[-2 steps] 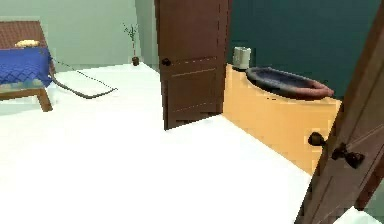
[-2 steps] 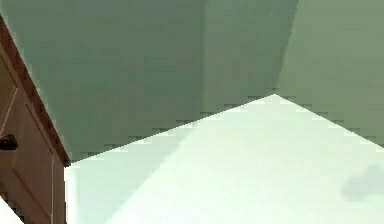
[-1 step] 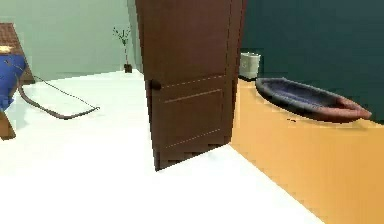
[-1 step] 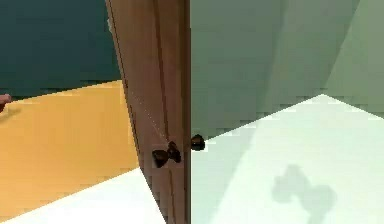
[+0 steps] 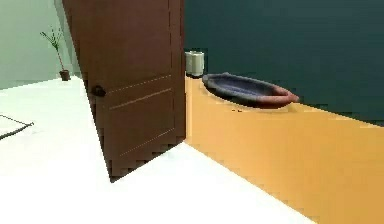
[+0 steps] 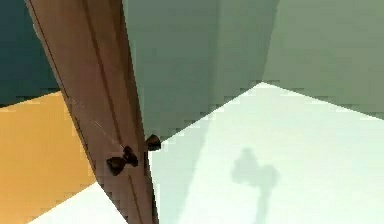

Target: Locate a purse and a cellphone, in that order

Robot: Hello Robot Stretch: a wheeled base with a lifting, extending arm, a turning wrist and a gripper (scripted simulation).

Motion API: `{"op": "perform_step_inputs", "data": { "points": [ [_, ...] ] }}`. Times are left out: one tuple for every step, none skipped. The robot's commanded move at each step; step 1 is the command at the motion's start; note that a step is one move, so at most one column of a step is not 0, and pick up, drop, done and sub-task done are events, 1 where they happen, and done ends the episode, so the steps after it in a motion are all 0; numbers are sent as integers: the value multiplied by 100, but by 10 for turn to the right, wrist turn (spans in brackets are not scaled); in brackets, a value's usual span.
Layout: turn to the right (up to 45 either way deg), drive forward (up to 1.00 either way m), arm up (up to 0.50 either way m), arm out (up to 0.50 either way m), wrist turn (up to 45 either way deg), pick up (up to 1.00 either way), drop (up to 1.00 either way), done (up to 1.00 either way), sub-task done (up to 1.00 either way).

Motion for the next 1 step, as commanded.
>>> {"op": "perform_step_inputs", "data": {
  "points": [
    [0, 35, 0, 0, 0, 0, 0, 0, 0]
  ]
}}
